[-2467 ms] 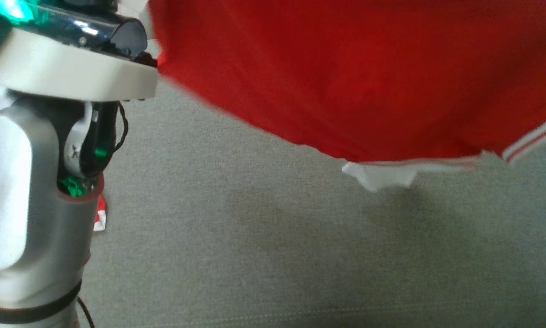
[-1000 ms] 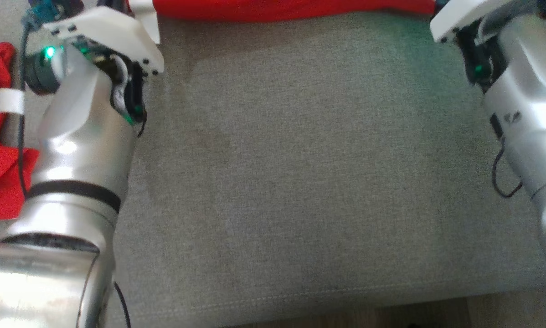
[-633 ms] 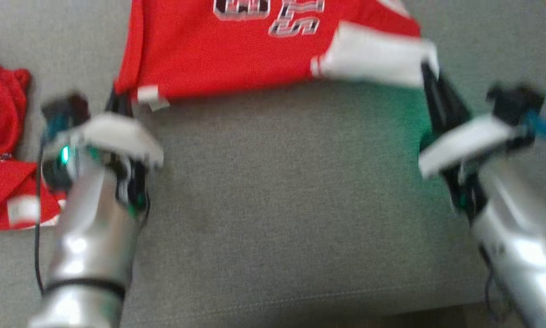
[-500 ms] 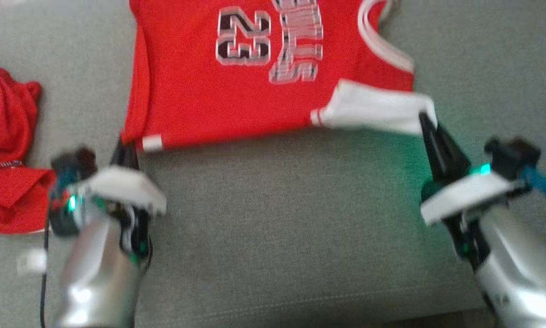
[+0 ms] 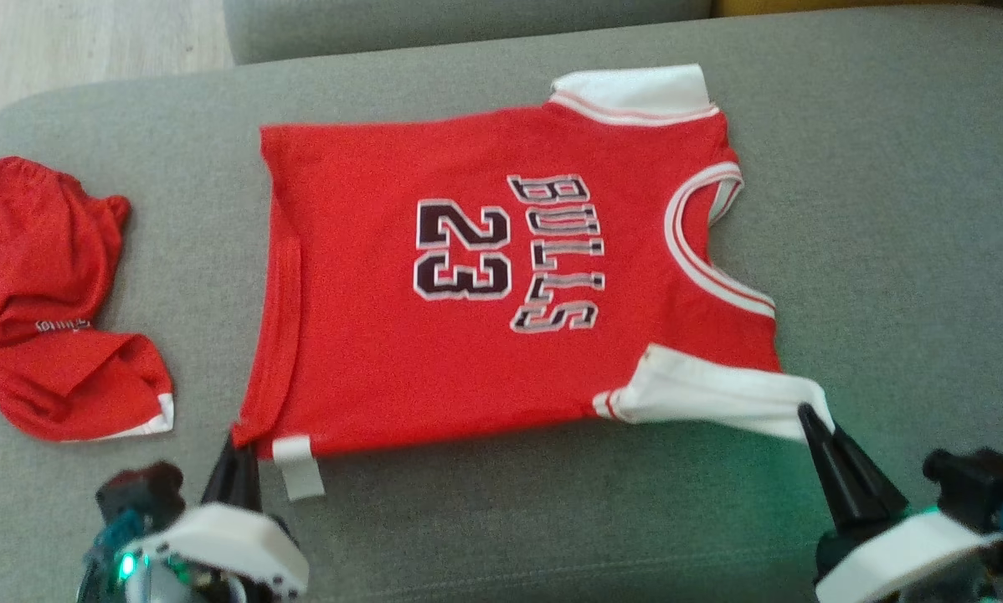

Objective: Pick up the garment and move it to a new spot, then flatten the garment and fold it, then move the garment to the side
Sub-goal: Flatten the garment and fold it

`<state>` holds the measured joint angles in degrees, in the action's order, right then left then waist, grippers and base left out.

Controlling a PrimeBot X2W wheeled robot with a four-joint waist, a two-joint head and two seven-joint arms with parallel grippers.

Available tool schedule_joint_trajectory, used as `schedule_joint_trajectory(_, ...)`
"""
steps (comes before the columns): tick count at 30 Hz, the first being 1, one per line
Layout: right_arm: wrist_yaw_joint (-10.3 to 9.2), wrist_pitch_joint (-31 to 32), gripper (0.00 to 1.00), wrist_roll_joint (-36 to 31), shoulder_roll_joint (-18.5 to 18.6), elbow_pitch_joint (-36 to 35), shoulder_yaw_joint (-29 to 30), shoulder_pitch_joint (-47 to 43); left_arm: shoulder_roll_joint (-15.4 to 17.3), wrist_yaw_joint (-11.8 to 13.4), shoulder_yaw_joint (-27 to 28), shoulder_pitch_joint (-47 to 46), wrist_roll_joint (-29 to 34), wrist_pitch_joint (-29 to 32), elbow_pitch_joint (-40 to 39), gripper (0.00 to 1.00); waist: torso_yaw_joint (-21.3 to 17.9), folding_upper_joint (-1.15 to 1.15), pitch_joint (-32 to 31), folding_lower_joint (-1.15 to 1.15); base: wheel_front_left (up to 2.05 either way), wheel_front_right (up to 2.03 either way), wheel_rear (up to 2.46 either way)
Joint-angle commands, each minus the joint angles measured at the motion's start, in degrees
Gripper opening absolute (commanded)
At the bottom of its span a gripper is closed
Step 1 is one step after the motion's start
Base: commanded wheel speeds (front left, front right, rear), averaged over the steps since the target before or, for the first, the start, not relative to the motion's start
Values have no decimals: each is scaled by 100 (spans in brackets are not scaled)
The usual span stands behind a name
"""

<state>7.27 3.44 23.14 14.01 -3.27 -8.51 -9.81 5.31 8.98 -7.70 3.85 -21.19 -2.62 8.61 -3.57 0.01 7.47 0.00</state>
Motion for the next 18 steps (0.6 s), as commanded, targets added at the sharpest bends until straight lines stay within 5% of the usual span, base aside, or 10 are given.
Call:
schedule_joint_trajectory(1,22,155,0,-89,16,-453,59,-94,120,140,161,104,61,218,-615,0,1,-1,-41,0,0,0,0)
schedule_joint_trajectory(10,22,781,0,-232,-41,-939,304,-255,367,318,-8,646,21,1482,-1774,0,-51,-1,-58,0,0,0,0)
schedule_joint_trajectory(18,22,899,0,-109,438,-195,-111,1026,672,72,49,-309,-350,2455,-1525,0,-87,-1,450,0,0,0,0)
